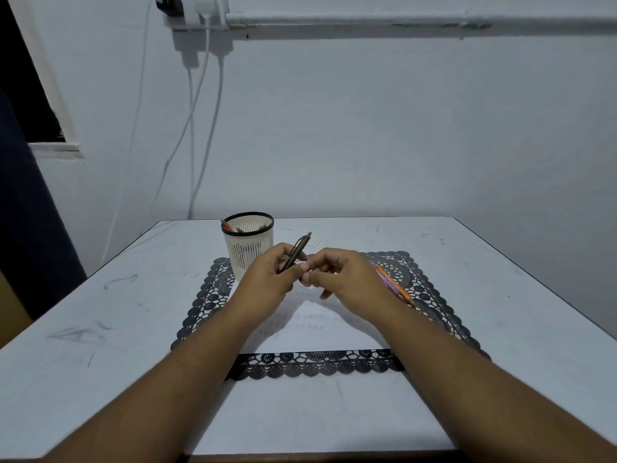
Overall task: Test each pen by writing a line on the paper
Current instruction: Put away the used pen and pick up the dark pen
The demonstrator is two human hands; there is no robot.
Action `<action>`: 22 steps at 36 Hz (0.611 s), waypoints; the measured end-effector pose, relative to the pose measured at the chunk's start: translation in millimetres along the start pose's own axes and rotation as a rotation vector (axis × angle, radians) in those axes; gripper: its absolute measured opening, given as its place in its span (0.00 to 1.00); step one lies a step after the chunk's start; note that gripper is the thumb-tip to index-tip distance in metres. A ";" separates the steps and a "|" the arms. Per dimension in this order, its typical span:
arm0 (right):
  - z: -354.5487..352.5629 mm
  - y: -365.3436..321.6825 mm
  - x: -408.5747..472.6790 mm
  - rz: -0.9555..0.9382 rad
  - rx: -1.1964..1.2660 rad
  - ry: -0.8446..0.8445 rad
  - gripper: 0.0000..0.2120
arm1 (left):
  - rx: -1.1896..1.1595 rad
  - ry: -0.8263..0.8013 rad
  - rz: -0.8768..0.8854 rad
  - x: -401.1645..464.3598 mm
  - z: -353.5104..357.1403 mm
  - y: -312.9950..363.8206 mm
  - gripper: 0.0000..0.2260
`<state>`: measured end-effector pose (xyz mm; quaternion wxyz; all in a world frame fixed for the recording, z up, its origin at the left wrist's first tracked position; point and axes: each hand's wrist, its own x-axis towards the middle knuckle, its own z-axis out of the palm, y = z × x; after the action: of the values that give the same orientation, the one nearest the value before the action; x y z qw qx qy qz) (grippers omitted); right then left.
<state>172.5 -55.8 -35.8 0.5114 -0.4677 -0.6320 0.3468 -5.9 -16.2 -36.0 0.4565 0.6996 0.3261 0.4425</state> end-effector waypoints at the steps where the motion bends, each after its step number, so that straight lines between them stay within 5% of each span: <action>1: 0.0 0.4 0.1 0.004 0.004 0.003 0.04 | 0.010 -0.002 0.004 0.0 0.6 -0.2 0.03; 8: -9.4 0.1 4.9 0.048 0.023 0.082 0.01 | 0.117 0.008 0.024 0.1 0.2 -0.3 0.07; 16: -28.5 -12.6 8.1 0.016 0.309 0.239 0.05 | 0.307 0.018 0.063 0.2 -1.3 -4.4 0.12; 22: -26.9 -9.5 6.6 -0.032 0.105 0.183 0.04 | 0.334 0.000 0.090 -1.4 -0.2 -3.6 0.10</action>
<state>196.1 -53.7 -18.7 0.5961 -0.4599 -0.5712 0.3270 -6.8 -16.0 -39.7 0.3135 0.7797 0.3633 0.4023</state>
